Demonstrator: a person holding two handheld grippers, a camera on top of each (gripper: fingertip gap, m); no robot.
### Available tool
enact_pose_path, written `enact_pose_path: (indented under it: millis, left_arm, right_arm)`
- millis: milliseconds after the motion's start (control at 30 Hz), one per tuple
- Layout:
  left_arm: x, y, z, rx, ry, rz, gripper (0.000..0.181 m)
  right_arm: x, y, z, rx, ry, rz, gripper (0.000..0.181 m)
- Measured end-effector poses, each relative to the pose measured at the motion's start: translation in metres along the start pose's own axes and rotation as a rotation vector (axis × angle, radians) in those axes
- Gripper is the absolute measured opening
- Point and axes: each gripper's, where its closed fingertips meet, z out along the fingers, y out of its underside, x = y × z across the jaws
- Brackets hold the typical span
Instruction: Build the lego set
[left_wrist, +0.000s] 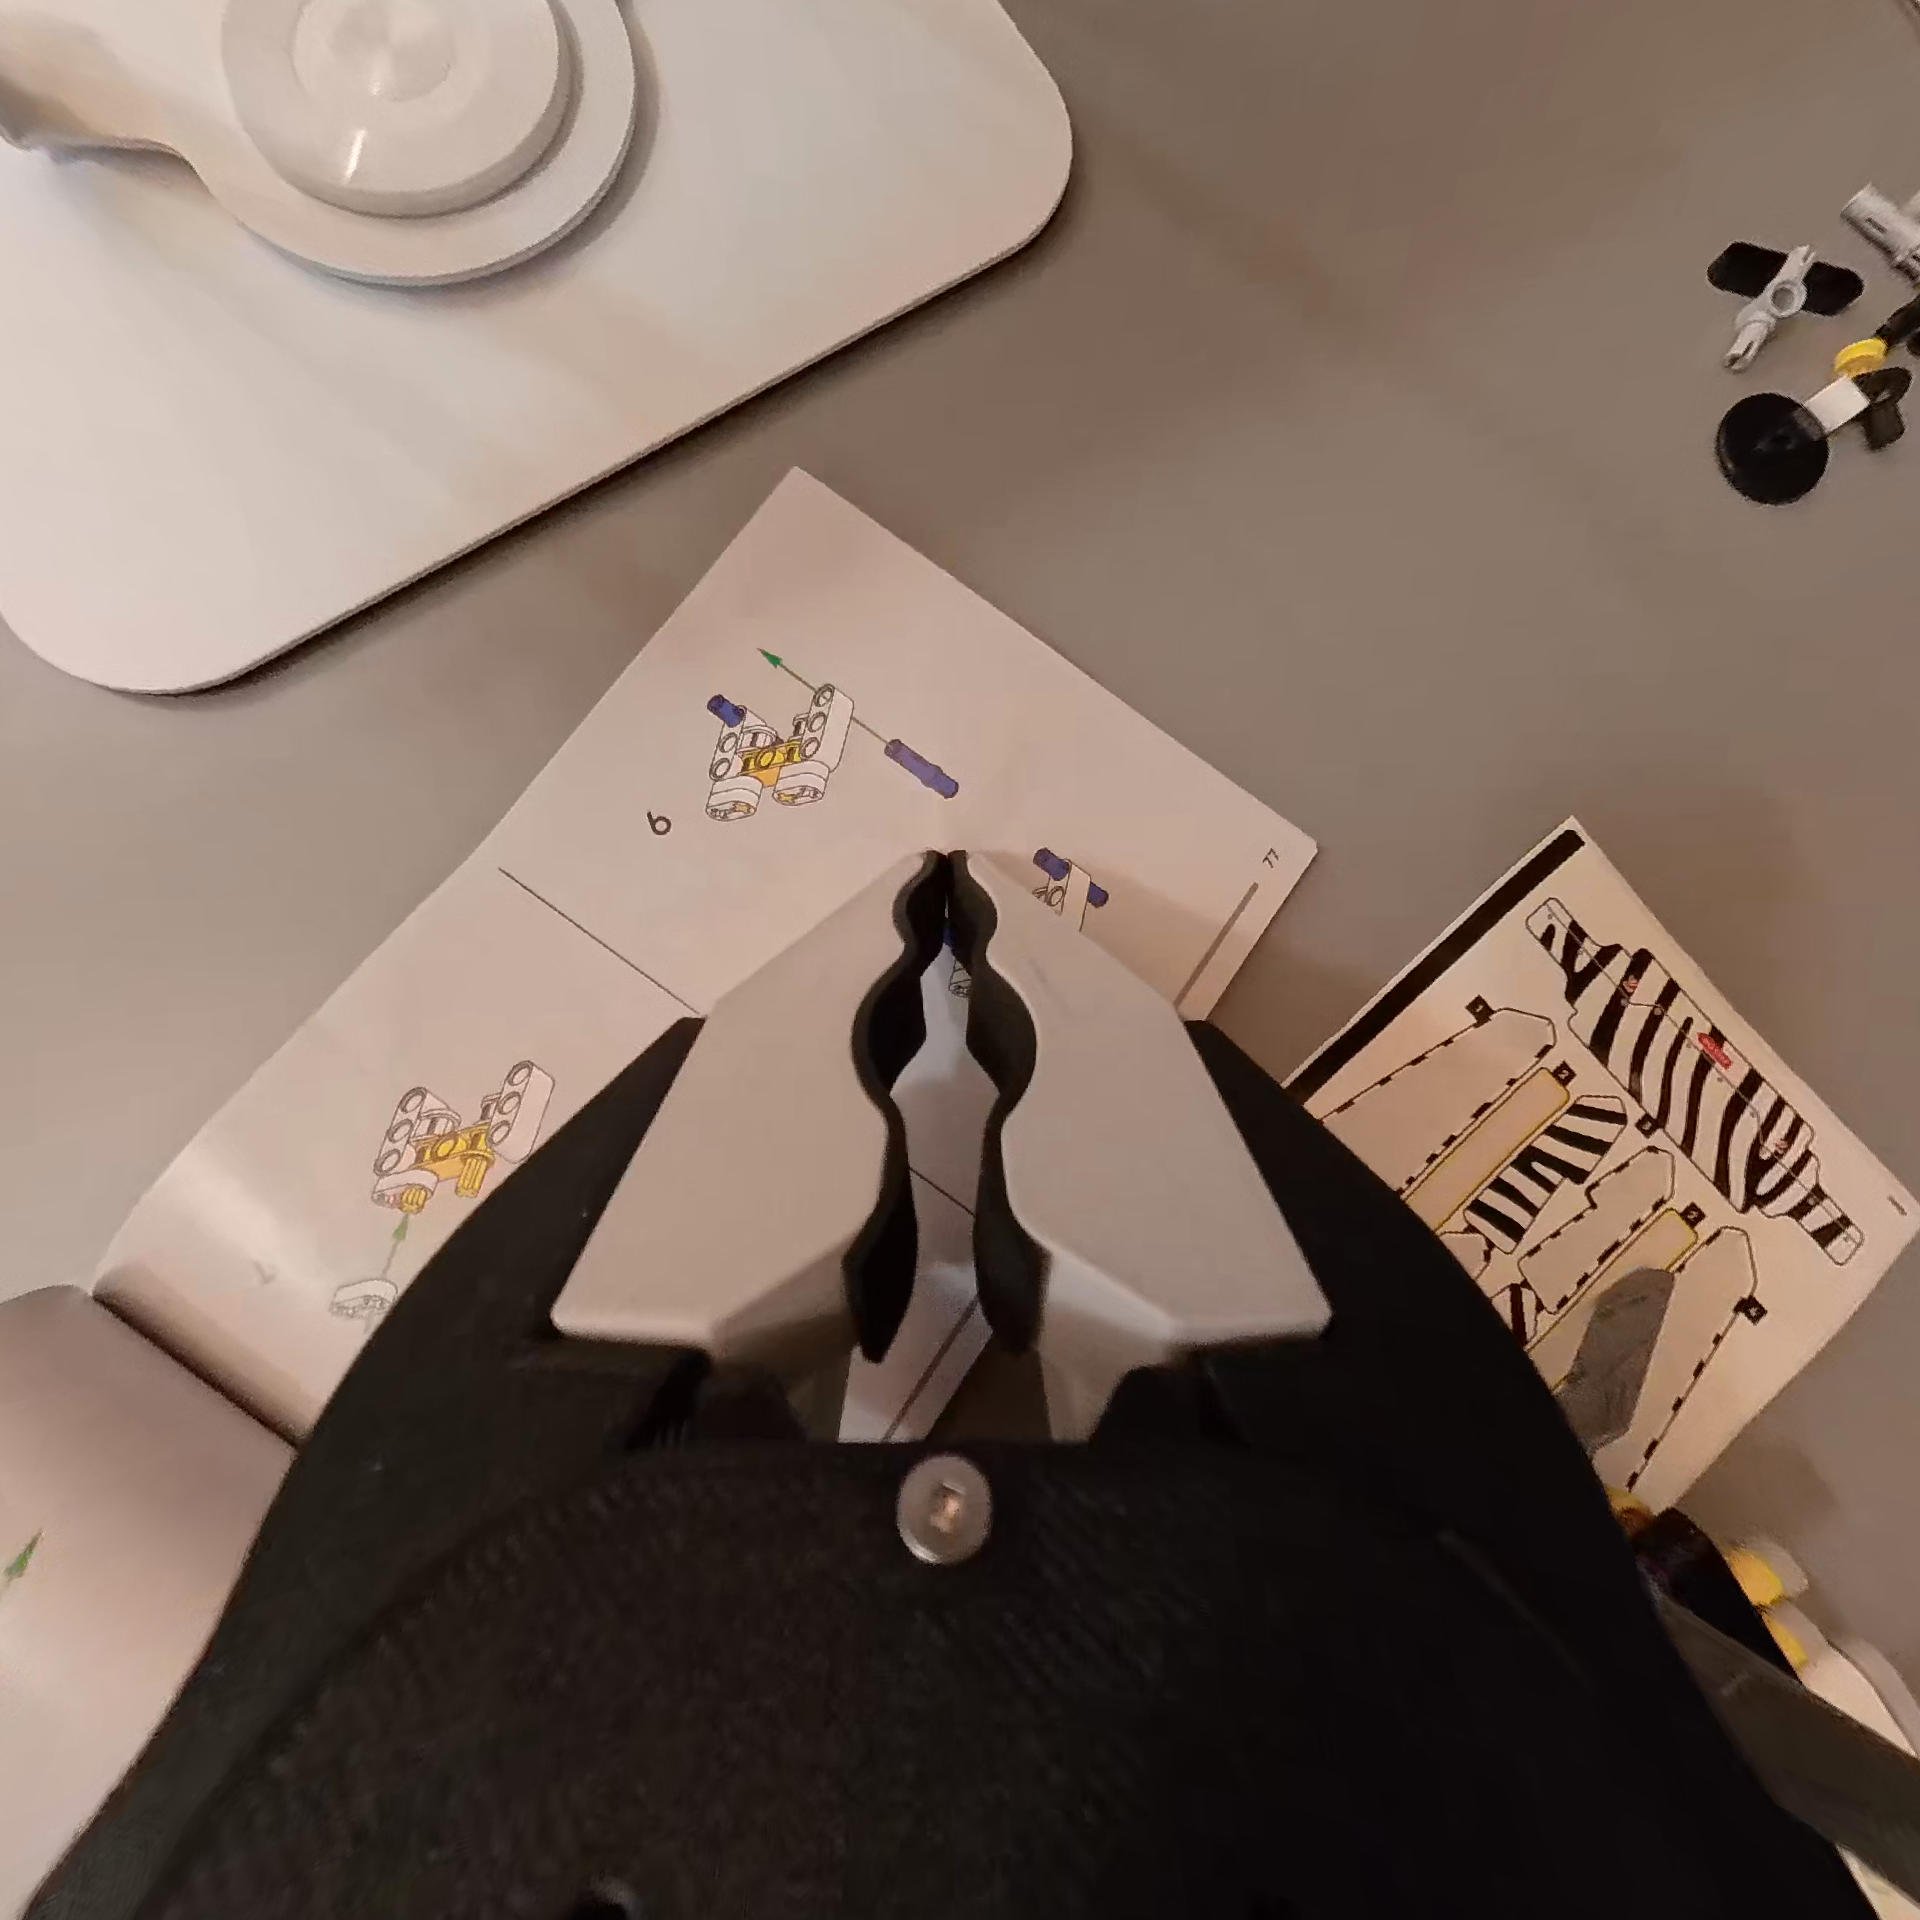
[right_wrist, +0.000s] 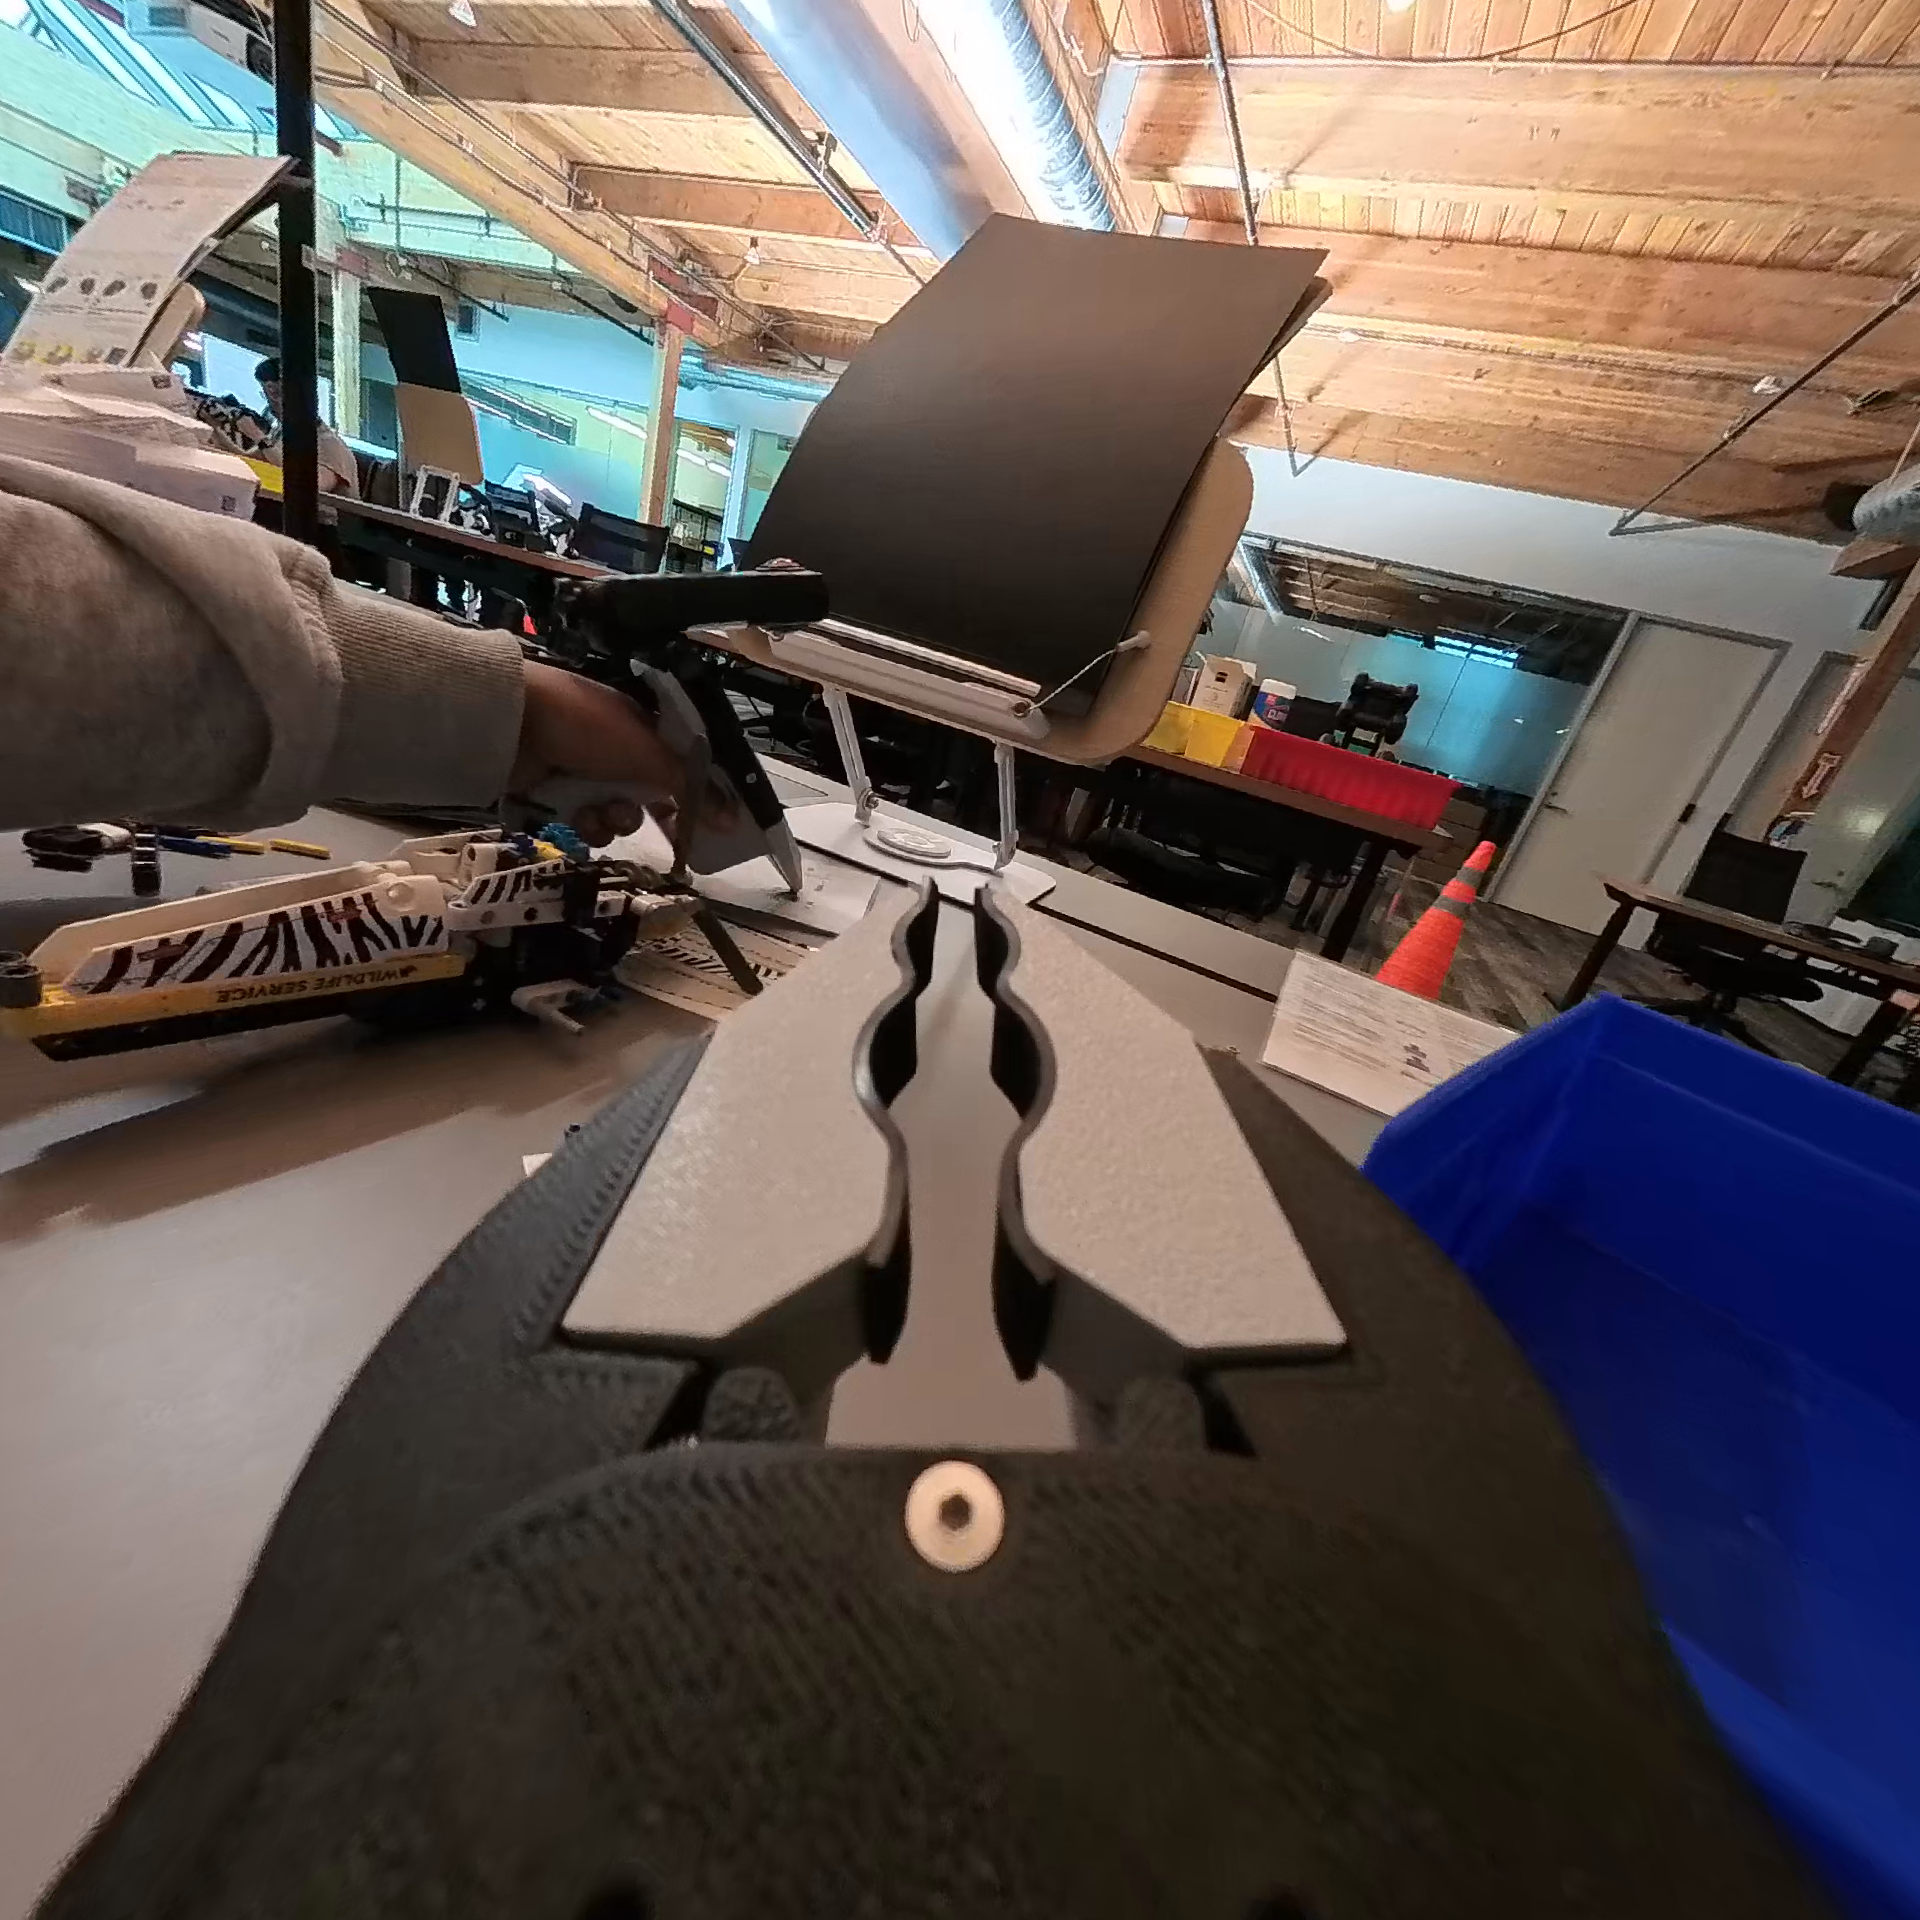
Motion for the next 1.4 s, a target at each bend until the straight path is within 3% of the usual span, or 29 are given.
enact_pose_path:
  millis: [267, 333, 367, 500, 600, 800, 1167, 1400]
  left_arm:
    - [0.000, -0.008, -0.018, 0.106, 0.021, -0.036, 0.005]
    - [0.010, -0.011, -0.018, 0.105, 0.084, -0.046, 0.059]
    - [0.016, -0.010, -0.016, 0.087, 0.115, -0.050, 0.071]
    - [0.012, -0.003, 0.000, 0.020, 0.065, 0.002, 0.086]
    - [0.004, -0.004, 0.005, 0.046, -0.027, 0.043, 0.079]
    - [0.003, -0.003, 0.005, 0.072, -0.060, 0.028, 0.074]
    - [-0.009, -0.003, 0.002, 0.079, -0.095, 0.035, 0.008]
    - [-0.016, -0.011, -0.014, 0.120, -0.030, -0.045, 0.001]
  right_arm:
    - [0.001, 0.000, 0.000, -0.002, 0.001, 0.007, 0.004]
    - [0.001, 0.000, 0.001, -0.003, 0.001, 0.004, 0.004]
    - [0.000, 0.001, 0.001, -0.004, 0.000, 0.002, 0.004]
    - [0.000, 0.001, 0.001, -0.005, 0.000, -0.002, 0.004]
    - [0.000, 0.000, 0.000, -0.002, 0.000, 0.002, 0.004]
    - [0.001, 0.000, 0.000, 0.003, -0.001, 0.008, 0.004]
    - [0.000, -0.001, -0.001, 0.010, -0.002, 0.004, 0.004]
    - [0.000, -0.001, 0.000, 0.009, 0.000, 0.008, 0.004]
